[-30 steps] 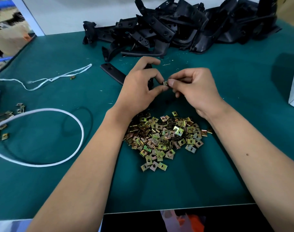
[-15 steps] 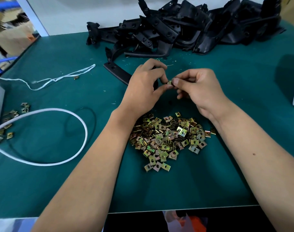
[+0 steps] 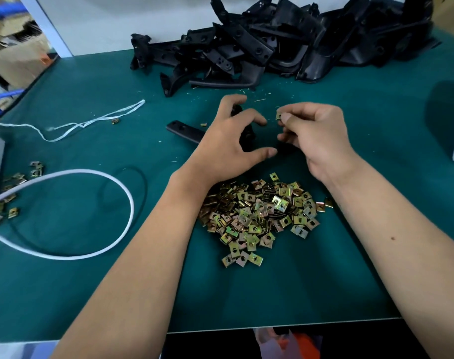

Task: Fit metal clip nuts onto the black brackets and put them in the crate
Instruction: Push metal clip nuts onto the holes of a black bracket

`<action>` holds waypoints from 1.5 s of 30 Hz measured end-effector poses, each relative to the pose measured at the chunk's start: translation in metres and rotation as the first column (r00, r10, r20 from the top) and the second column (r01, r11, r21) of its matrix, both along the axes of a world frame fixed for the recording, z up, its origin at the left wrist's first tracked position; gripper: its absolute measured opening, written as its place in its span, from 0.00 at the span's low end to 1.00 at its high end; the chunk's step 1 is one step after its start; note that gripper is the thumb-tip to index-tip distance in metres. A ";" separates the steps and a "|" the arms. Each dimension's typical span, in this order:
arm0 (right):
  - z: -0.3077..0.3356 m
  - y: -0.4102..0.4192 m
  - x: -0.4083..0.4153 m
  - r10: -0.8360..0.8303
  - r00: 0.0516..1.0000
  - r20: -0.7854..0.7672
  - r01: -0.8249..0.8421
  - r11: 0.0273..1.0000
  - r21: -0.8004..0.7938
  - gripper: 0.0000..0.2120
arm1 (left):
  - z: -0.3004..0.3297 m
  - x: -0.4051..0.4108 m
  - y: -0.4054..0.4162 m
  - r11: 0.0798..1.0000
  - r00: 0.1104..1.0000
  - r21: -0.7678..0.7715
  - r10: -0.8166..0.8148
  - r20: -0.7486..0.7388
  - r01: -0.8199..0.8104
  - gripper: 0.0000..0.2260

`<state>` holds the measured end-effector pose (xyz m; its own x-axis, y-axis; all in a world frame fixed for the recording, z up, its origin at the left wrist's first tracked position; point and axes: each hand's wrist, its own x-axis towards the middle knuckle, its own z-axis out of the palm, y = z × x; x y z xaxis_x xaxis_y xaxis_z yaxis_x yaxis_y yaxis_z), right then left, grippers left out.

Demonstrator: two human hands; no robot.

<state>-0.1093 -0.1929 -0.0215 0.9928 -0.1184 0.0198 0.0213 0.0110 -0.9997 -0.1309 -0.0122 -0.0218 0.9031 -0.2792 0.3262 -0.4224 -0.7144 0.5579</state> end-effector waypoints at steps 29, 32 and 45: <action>0.006 0.002 -0.007 0.358 0.934 0.017 -0.358 0.934 0.021 0.08 | 0.001 0.009 0.012 0.961 0.993 -0.270 0.037 -0.109 -0.066 0.57; 0.005 0.006 -0.008 0.310 0.951 0.023 -0.310 0.951 0.002 0.06 | 0.002 0.008 0.012 0.969 0.996 -0.241 0.044 -0.080 -0.062 0.57; 0.011 0.002 -0.008 0.249 0.962 -0.110 -0.227 0.957 0.182 0.12 | 0.006 0.005 0.000 0.982 0.996 -0.185 0.061 0.064 -0.048 0.57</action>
<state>-0.1176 -0.1905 -0.0102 0.9850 0.1314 -0.1118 -0.1331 0.1662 -0.9771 -0.1258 -0.0122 -0.0155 0.8889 -0.1598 0.4293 -0.4275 -0.6258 0.6523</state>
